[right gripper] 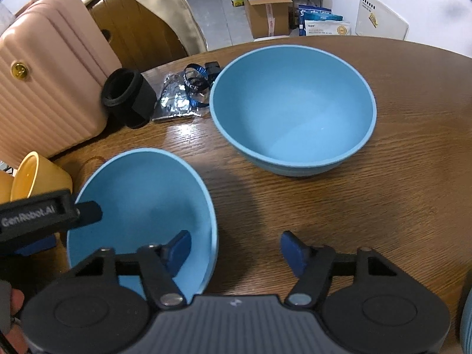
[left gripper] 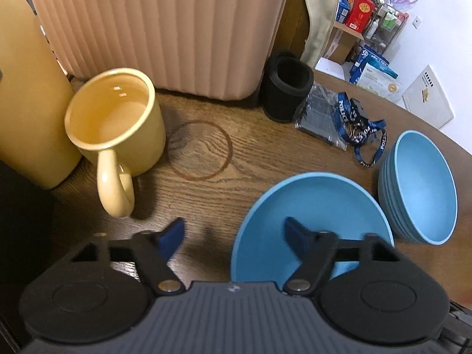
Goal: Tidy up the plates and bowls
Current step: 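Close the left tool on the blue bowl rim while the right tool grips it too, then lift the blue bowl with both tools and carry it toward another blue bowl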
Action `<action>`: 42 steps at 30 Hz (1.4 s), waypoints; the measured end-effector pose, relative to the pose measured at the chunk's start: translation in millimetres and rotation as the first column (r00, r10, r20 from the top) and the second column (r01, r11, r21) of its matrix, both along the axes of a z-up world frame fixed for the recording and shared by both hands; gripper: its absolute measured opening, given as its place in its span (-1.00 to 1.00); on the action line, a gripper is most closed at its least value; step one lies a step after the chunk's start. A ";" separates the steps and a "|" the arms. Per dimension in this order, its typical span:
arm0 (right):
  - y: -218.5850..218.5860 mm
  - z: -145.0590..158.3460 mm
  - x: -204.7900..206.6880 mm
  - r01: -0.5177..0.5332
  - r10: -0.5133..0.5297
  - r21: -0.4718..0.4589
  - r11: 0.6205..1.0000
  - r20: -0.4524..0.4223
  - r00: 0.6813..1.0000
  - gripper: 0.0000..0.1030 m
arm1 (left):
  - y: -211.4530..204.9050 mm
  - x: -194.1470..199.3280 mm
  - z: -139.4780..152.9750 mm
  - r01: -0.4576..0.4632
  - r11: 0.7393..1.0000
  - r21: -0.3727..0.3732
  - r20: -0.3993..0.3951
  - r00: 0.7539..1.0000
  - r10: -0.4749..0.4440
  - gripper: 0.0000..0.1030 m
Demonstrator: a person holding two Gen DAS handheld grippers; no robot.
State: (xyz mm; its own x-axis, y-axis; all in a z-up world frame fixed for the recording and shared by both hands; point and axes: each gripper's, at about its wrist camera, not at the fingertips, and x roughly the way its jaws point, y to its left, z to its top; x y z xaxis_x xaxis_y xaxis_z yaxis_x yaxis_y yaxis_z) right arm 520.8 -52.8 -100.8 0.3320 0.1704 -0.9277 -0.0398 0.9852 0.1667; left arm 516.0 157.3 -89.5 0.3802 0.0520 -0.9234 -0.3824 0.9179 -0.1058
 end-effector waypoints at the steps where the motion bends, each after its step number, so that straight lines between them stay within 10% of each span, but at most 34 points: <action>1: -0.2 -0.9 0.0 -0.001 0.001 0.004 1.000 -0.001 1.000 0.02 | -0.2 0.0 -1.9 0.001 1.000 -0.003 -0.003 1.000 -0.001 0.24; 15: 2.5 -12.7 0.9 0.000 0.002 0.076 0.997 -0.028 1.000 -0.73 | -3.0 2.2 -17.9 0.016 0.999 -0.050 0.003 1.000 -0.016 -0.59; 42: -4.7 -2.1 -17.9 0.035 -0.036 0.078 0.996 0.008 0.999 -0.86 | -19.5 -12.2 -5.2 0.050 0.999 0.007 0.032 0.998 -0.051 -0.73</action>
State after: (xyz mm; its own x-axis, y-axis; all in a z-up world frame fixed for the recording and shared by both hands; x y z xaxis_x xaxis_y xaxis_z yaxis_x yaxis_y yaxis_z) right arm 502.9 -57.6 -102.9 0.3481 0.2302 -0.9087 -0.0071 0.9700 0.2429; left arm 503.7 137.9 -94.7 0.4124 0.0375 -0.9102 -0.3319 0.9367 -0.1118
